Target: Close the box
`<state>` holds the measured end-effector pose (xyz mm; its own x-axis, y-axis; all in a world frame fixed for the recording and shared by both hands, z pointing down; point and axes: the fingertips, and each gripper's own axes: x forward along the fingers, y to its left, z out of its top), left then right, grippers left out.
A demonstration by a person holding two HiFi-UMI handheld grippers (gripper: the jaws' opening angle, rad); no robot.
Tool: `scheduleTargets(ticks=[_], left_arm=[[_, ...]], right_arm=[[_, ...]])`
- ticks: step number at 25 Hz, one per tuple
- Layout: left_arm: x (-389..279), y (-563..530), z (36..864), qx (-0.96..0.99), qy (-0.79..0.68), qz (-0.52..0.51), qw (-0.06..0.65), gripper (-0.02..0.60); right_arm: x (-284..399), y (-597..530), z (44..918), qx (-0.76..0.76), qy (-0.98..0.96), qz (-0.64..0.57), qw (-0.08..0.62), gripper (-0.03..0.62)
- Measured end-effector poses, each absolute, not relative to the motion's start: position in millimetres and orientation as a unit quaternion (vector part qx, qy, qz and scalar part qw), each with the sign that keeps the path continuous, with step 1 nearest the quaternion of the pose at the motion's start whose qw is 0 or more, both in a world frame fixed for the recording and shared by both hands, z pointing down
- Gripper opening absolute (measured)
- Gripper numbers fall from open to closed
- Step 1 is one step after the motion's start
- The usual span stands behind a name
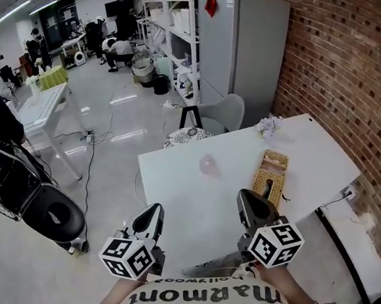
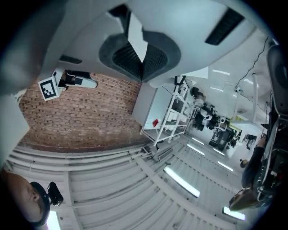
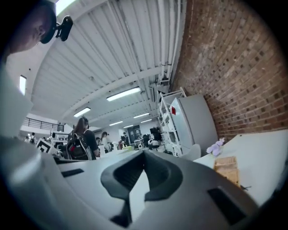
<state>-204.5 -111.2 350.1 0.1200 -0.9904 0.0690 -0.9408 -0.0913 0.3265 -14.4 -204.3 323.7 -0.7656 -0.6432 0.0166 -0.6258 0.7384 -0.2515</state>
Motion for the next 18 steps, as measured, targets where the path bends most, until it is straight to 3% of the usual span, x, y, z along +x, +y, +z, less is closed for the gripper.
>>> scheduleTargets(ticks=[18], left_arm=[[-106.6,-52.1,349.0,0.688,-0.701,-0.11,0.151,0.0]], right_arm=[[84.4,-168.3,346.2,-0.299,0.945,-0.133,-0.021,0.003]])
